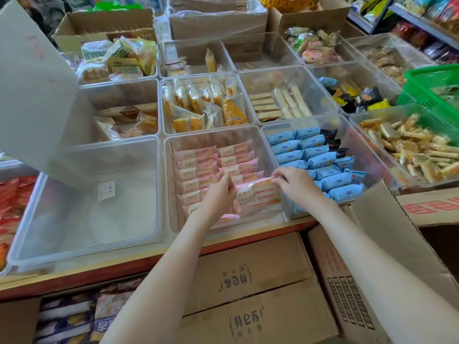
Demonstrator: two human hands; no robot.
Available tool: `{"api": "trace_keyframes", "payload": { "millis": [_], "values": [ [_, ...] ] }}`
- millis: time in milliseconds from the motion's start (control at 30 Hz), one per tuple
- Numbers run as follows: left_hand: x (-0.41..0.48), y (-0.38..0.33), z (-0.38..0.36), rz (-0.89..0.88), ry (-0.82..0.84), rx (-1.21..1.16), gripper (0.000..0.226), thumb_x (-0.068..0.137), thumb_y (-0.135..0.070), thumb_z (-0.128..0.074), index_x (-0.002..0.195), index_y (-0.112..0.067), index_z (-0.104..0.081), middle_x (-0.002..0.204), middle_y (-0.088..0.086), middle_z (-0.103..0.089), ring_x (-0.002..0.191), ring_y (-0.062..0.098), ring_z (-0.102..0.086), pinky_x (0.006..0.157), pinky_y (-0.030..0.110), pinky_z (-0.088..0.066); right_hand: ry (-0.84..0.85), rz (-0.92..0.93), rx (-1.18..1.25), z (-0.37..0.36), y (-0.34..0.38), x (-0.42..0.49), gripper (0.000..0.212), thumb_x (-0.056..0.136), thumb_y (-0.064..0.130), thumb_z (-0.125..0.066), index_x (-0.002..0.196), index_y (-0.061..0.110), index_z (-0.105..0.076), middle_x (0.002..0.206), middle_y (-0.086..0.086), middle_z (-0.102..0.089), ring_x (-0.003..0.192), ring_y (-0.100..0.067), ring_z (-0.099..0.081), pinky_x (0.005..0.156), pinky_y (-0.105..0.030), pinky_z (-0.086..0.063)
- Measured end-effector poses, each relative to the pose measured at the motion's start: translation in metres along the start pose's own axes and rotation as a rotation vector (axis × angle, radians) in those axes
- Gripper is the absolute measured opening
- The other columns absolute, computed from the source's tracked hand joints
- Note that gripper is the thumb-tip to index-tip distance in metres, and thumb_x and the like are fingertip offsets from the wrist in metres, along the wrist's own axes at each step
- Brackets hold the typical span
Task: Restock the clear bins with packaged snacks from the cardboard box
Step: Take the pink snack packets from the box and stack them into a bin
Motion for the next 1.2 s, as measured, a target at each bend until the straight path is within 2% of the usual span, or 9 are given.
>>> {"api": "trace_keyframes", "payload": {
  "millis": [133,233,333,467,633,767,867,933,1200],
  "values": [
    [-0.01,0.018,-0.011,0.004,0.153,0.254,0.015,0.097,-0.014,-0.035,0.091,-0.009,-0.048,0.093,0.012,-0.062,0.077,0.024,-0.052,0.053,0.029,-0.033,0.172,0.009,-0.113,-0.017,0.01,0.0,0.015,0.095,0.019,-0.054,0.104,0.01,-0.062,0.097,-0.003,-0.058,0.092,-0.019,-0.054,0.077,-0.029,-0.042],
    [-0.011,0.03,-0.013,0.027,0.131,0.38,0.011,0.094,-0.018,-0.043,0.09,-0.016,-0.052,0.098,0.005,-0.064,0.09,0.026,-0.058,0.064,0.033,-0.04,0.216,-0.037,-0.269,-0.035,0.005,0.0,0.014,0.097,0.017,-0.048,0.104,0.013,-0.059,0.106,-0.009,-0.058,0.103,-0.028,-0.053,0.086,-0.036,-0.046],
    [-0.007,0.034,-0.009,0.047,0.047,0.436,0.013,0.09,-0.016,-0.046,0.09,-0.014,-0.058,0.097,0.005,-0.064,0.095,0.028,-0.058,0.078,0.036,-0.044,0.19,-0.09,-0.508,-0.041,-0.001,0.001,0.017,0.096,0.021,-0.046,0.102,0.022,-0.061,0.118,-0.009,-0.047,0.112,-0.035,-0.034,0.096,-0.038,-0.032],
    [-0.003,0.031,-0.011,0.05,-0.044,0.524,0.024,0.088,-0.006,-0.042,0.094,-0.01,-0.065,0.096,0.007,-0.064,0.096,0.027,-0.056,0.075,0.032,-0.034,0.231,-0.073,-0.677,-0.048,0.0,0.005,0.022,0.092,0.008,-0.047,0.101,0.02,-0.063,0.126,-0.009,-0.044,0.131,-0.032,-0.013,0.111,-0.042,-0.016],
    [0.007,0.03,-0.018,0.115,0.081,0.583,0.019,0.089,-0.008,-0.046,0.091,-0.012,-0.064,0.095,0.005,-0.066,0.085,0.024,-0.057,0.079,0.033,-0.042,0.257,-0.017,-0.853,-0.062,0.004,0.022,0.031,0.085,0.003,-0.048,0.104,0.021,-0.065,0.116,-0.005,-0.062,0.138,-0.025,-0.017,0.113,-0.05,-0.005],
    [0.007,0.024,-0.017,0.136,0.035,0.557,0.022,0.085,-0.006,-0.044,0.094,-0.011,-0.063,0.098,0.008,-0.066,0.088,0.026,-0.059,0.074,0.032,-0.044,0.135,0.01,-0.768,-0.062,0.003,0.019,0.032,0.082,0.001,-0.047,0.103,0.02,-0.061,0.11,0.0,-0.063,0.133,-0.023,-0.025,0.11,-0.047,-0.01],
    [0.001,0.016,-0.017,0.174,-0.051,0.461,0.036,0.09,-0.009,-0.042,0.125,-0.011,-0.053,0.12,0.012,-0.058,0.106,0.03,-0.056,0.087,0.038,-0.047,0.034,0.058,-0.602,-0.054,0.0,0.009,0.034,0.083,0.001,-0.042,0.109,0.019,-0.056,0.113,0.0,-0.061,0.124,-0.023,-0.035,0.107,-0.043,-0.013],
    [-0.006,-0.002,-0.015,0.164,-0.115,0.365,0.041,0.093,-0.011,-0.043,0.134,-0.009,-0.045,0.13,0.013,-0.052,0.113,0.031,-0.053,0.093,0.041,-0.046,0.023,0.094,-0.509,-0.042,0.003,0.001,0.029,0.09,0.009,-0.042,0.113,0.018,-0.056,0.118,0.0,-0.059,0.121,-0.022,-0.037,0.104,-0.04,-0.017],
    [-0.074,-0.144,-0.034,-0.142,-0.304,0.135,0.033,0.098,-0.025,-0.042,0.128,-0.012,-0.048,0.13,0.007,-0.055,0.113,0.025,-0.054,0.08,0.03,-0.039,-0.216,0.175,-0.123,0.076,0.014,-0.063,0.023,0.091,0.018,-0.05,0.108,0.014,-0.064,0.108,-0.012,-0.064,0.106,-0.03,-0.054,0.09,-0.044,-0.047]
  ]
}}
Point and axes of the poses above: each hand's wrist, its own x-axis towards the middle knuckle, its own z-axis out of the back of the hand, y = z × x, the point moved 3 cm from there along x, towards the middle knuckle
